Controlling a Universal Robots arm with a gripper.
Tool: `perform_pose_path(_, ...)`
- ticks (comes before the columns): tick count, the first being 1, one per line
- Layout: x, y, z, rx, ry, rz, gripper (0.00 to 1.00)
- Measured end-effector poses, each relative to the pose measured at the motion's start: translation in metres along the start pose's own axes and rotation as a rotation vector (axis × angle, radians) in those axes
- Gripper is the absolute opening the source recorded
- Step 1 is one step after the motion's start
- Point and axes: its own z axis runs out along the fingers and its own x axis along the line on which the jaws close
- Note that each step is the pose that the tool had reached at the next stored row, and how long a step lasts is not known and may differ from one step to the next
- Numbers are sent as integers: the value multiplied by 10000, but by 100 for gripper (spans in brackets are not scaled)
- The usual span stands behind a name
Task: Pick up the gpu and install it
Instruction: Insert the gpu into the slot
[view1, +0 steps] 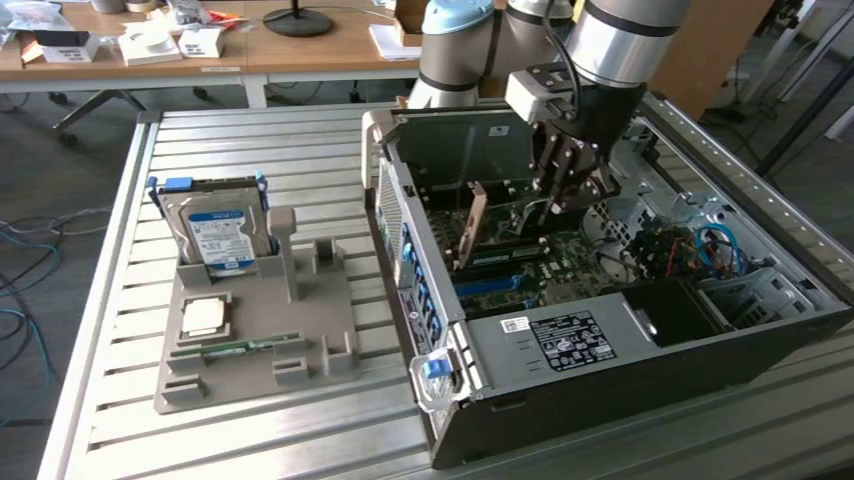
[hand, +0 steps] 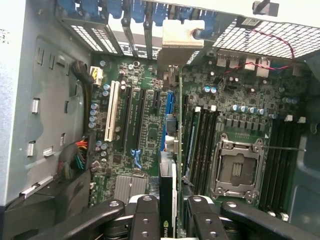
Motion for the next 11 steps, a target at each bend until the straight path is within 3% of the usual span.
perform_pose_path(11,1,13,117,0,0,-72,26)
